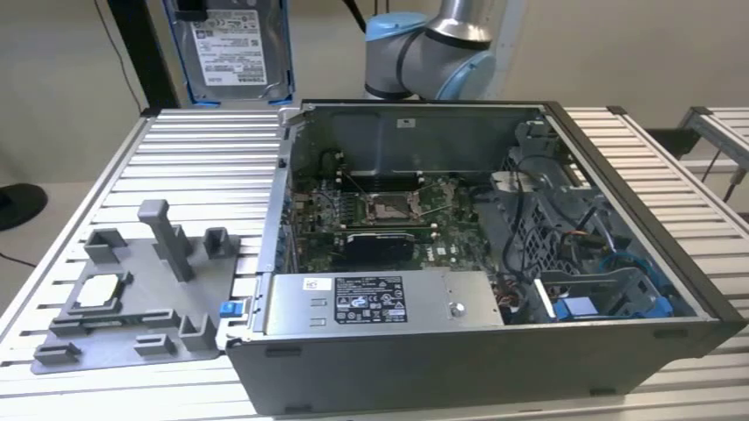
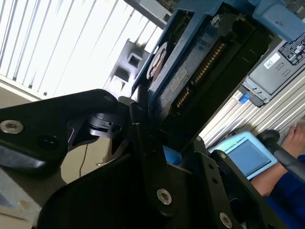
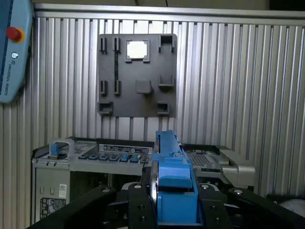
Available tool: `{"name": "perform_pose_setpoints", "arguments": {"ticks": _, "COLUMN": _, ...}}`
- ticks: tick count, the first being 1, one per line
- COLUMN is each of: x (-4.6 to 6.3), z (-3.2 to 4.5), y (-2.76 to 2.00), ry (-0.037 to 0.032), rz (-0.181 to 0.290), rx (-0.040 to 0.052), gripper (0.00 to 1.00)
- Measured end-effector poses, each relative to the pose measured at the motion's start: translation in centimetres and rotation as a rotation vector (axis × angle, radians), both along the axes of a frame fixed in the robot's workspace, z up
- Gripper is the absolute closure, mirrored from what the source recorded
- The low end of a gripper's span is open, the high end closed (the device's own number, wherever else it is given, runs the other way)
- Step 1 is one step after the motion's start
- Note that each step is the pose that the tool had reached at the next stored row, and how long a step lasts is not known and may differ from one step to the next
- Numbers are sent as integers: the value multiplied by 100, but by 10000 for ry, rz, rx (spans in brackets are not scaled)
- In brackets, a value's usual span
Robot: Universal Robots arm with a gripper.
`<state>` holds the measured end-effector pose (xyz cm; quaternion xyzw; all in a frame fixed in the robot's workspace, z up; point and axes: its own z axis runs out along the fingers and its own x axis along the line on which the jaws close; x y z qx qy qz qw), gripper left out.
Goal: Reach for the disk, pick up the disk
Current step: 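Pick up the disk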
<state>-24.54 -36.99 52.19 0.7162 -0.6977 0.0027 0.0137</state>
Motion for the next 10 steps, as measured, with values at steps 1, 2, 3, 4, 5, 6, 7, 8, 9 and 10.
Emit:
{"name": "perform_pose_setpoints", "arguments": {"ticks": 1, "x": 46, "z": -2, "y": 0, "ry": 1, "rz": -1, "rx": 0, "gripper": 100}}
{"name": "perform_pose_setpoints", "arguments": {"ticks": 2, "x": 91, "z": -5, "y": 0, "ry": 1, "rz": -1, "rx": 0, "gripper": 100}}
{"name": "perform_pose_setpoints", "arguments": {"ticks": 3, "x": 136, "z": -8, "y": 0, "ry": 0, "rz": -1, "rx": 0, "gripper": 100}}
{"name": "perform_pose_setpoints", "arguments": {"ticks": 4, "x": 186, "z": -10, "y": 0, "ry": 1, "rz": 0, "rx": 0, "gripper": 100}}
{"name": "perform_pose_setpoints", "arguments": {"ticks": 5, "x": 230, "z": -13, "y": 0, "ry": 1, "rz": 0, "rx": 0, "gripper": 100}}
{"name": "perform_pose_setpoints", "arguments": {"ticks": 6, "x": 275, "z": -15, "y": 0, "ry": 0, "rz": 0, "rx": 0, "gripper": 100}}
{"name": "perform_pose_setpoints", "arguments": {"ticks": 7, "x": 321, "z": -18, "y": 0, "ry": 0, "rz": -1, "rx": 0, "gripper": 100}}
{"name": "perform_pose_setpoints", "arguments": {"ticks": 8, "x": 365, "z": -21, "y": 0, "ry": 0, "rz": -1, "rx": 0, "gripper": 100}}
{"name": "perform_pose_setpoints", "arguments": {"ticks": 9, "x": 410, "z": -23, "y": 0, "ry": 0, "rz": 0, "rx": 0, "gripper": 100}}
{"name": "perform_pose_setpoints", "arguments": {"ticks": 10, "x": 456, "z": -25, "y": 0, "ry": 0, "rz": -1, "rx": 0, "gripper": 100}}
